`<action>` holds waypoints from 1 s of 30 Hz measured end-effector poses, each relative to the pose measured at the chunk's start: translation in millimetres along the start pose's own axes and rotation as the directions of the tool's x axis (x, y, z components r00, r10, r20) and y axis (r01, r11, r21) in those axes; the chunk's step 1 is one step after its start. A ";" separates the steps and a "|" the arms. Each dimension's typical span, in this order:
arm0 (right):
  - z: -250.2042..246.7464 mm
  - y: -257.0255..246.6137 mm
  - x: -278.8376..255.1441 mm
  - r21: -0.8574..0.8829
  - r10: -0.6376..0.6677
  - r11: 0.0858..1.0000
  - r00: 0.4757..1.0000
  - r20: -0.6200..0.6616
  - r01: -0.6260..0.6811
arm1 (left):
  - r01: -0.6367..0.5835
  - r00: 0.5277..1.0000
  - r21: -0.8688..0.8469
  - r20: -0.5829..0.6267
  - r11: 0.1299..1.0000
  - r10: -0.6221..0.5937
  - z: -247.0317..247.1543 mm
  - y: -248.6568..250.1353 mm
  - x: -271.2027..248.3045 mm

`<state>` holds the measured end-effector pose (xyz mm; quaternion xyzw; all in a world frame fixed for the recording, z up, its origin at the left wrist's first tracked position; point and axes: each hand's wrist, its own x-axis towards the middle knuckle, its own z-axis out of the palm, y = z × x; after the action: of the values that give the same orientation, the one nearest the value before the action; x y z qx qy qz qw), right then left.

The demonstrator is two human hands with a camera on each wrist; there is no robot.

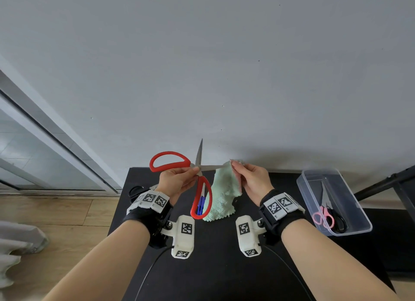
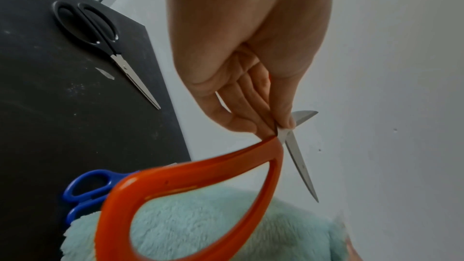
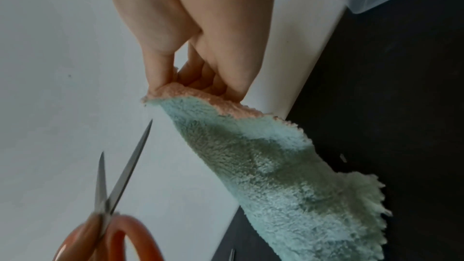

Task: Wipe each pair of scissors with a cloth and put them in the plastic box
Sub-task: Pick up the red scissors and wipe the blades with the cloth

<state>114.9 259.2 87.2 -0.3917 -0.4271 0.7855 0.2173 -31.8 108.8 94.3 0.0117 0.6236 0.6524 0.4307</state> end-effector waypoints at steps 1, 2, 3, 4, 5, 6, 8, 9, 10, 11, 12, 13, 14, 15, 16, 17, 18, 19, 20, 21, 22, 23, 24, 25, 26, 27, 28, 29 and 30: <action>-3.4 -1.7 1.7 0.026 0.002 1.000 1.000 -0.004 -0.001 | 0.006 1.000 -0.030 -0.006 1.000 -0.006 -2.1 0.2 0.5; -5.2 -2.5 2.4 0.043 0.005 0.999 1.000 0.001 -0.005 | 0.011 1.000 -0.063 -0.009 0.998 -0.012 -3.4 0.1 0.7; -5.2 -2.5 2.3 0.056 0.014 0.998 1.000 0.012 -0.015 | 0.015 1.000 -0.092 -0.005 0.996 -0.016 -3.4 0.3 0.7; -3.4 -1.1 1.2 0.070 0.030 0.997 0.999 0.024 -0.032 | 0.017 1.000 -0.114 0.003 0.993 -0.017 -2.5 0.4 0.5; -0.5 0.7 -1.0 0.086 0.049 0.995 0.998 0.034 -0.051 | 0.018 1.000 -0.128 0.013 0.992 -0.017 -0.6 0.5 -0.1; 3.3 2.5 -3.6 0.090 0.063 0.994 0.997 0.046 -0.067 | 0.020 1.000 -0.138 0.024 0.990 -0.017 1.8 0.5 -0.7; 10.9 6.4 -7.8 0.047 0.074 0.996 0.995 0.072 -0.078 | 0.028 0.999 -0.152 0.044 0.988 -0.022 6.9 0.0 -2.1; 14.3 8.2 -9.6 0.022 0.076 0.997 0.993 0.088 -0.078 | 0.034 0.998 -0.157 0.049 0.987 -0.026 9.0 -0.4 -2.7; 17.5 9.3 -11.0 0.013 0.074 0.997 0.992 0.101 -0.076 | 0.037 0.998 -0.160 0.052 0.986 -0.029 10.9 -0.8 -3.2; 19.8 10.3 -11.5 0.018 0.069 0.997 0.992 0.105 -0.072 | 0.038 0.998 -0.159 0.055 0.987 -0.029 12.4 -1.3 -3.7; 21.8 11.1 -11.7 0.024 0.063 0.998 0.993 0.105 -0.065 | 0.038 0.998 -0.154 0.058 0.987 -0.030 13.9 -2.1 -4.2; 23.7 11.4 -11.6 0.024 0.057 0.998 0.993 0.104 -0.059 | 0.041 0.998 -0.149 0.061 0.988 -0.032 15.1 -2.9 -4.6; 25.5 11.5 -12.2 0.015 0.053 0.998 0.993 0.109 -0.055 | 0.046 0.997 -0.145 0.068 0.988 -0.037 16.0 -3.6 -5.1; 27.2 11.8 -12.8 0.001 0.051 0.999 0.992 0.118 -0.051 | 0.053 0.996 -0.143 0.078 0.988 -0.042 16.8 -4.1 -5.7; 29.1 12.4 -13.4 -0.015 0.051 0.999 0.991 0.128 -0.049 | 0.059 0.995 -0.141 0.092 0.988 -0.046 17.6 -4.8 -6.1; 30.9 12.7 -14.3 -0.034 0.048 0.998 0.990 0.134 -0.044 | 0.063 0.993 -0.138 0.106 0.988 -0.048 18.4 -5.4 -6.5; 33.2 12.9 -15.4 -0.055 0.045 0.998 0.990 0.137 -0.038 | 0.064 0.992 -0.135 0.116 0.989 -0.048 19.4 -5.9 -7.0; 35.0 13.4 -15.7 -0.075 0.045 0.997 0.990 0.132 -0.035 | 0.063 0.991 -0.134 0.123 0.989 -0.047 20.5 -6.2 -7.9; 36.7 13.9 -16.0 -0.088 0.044 0.996 0.991 0.124 -0.033 | 0.061 0.991 -0.133 0.126 0.989 -0.044 21.4 -6.6 -8.5; 37.9 14.3 -16.4 -0.094 0.039 0.995 0.993 0.114 -0.029 | 0.059 0.991 -0.132 0.127 0.990 -0.042 22.2 -7.1 -9.2; 38.8 14.7 -16.5 -0.097 0.034 0.995 0.994 0.107 -0.024 | 0.058 0.991 -0.131 0.125 0.990 -0.042 22.9 -7.6 -9.5; 39.2 15.3 -16.1 -0.103 0.028 0.995 0.995 0.098 -0.018 | 0.057 0.992 -0.131 0.120 0.990 -0.042 23.0 -8.2 -9.7; 39.5 15.9 -15.8 -0.112 0.020 0.994 0.996 0.090 -0.010 | 0.056 0.993 -0.129 0.113 0.990 -0.042 22.8 -9.0 -9.6; 39.7 16.6 -15.4 -0.123 0.011 0.992 0.996 0.084 -0.001 | 0.055 0.994 -0.126 0.103 0.991 -0.042 22.6 -9.8 -9.5; 39.9 17.3 -15.3 -0.131 0.007 0.991 0.997 0.078 0.004 | 0.052 0.995 -0.118 0.091 0.992 -0.042 22.7 -10.5 -9.1; 39.9 18.1 -15.1 -0.133 0.007 0.991 0.997 0.073 0.003 | 0.046 0.996 -0.103 0.077 0.994 -0.038 22.9 -10.8 -8.6; 39.9 18.9 -14.9 -0.126 0.012 0.992 0.998 0.068 -0.004 | 0.036 0.998 -0.082 0.063 0.996 -0.031 23.4 -10.9 -8.3; 39.7 19.5 -14.7 -0.117 0.016 0.993 0.998 0.063 -0.009 | 0.025 0.998 -0.060 0.051 0.998 -0.022 24.2 -10.7 -8.0; 39.5 20.0 -14.4 -0.110 0.018 0.994 0.998 0.059 -0.012 | 0.015 0.999 -0.042 0.042 0.999 -0.014 24.8 -10.0 -7.8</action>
<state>91.7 218.9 89.5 -0.3825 -0.4731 0.7738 0.1766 -7.7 122.7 95.7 0.0116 0.6008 0.6617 0.4483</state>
